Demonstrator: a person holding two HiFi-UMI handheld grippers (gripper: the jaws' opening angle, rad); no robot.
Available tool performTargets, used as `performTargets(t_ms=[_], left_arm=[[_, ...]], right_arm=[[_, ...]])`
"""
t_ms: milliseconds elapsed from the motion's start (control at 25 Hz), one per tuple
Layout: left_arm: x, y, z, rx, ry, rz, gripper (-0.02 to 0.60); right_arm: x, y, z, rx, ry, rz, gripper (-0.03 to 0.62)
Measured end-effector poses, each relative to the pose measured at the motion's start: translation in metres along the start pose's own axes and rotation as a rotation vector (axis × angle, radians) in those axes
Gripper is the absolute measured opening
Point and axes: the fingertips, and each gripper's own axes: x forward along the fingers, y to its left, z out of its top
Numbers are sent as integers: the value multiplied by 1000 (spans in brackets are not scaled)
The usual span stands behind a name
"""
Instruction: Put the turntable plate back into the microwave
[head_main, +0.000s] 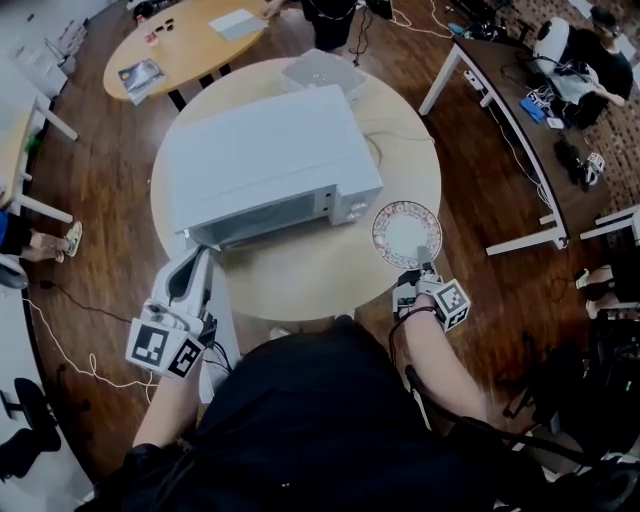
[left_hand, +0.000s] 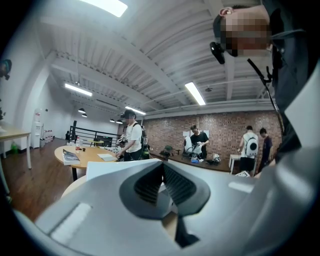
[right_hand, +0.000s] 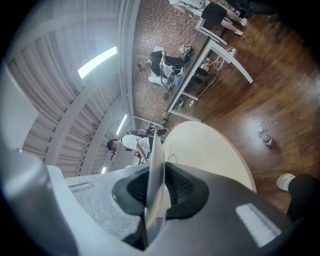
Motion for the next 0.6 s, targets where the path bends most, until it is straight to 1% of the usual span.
performTargets(t_ms=[600], left_arm=[[-22, 3, -12, -36, -5, 51, 5]], right_arm=[[5, 10, -15, -18, 64, 7, 34]])
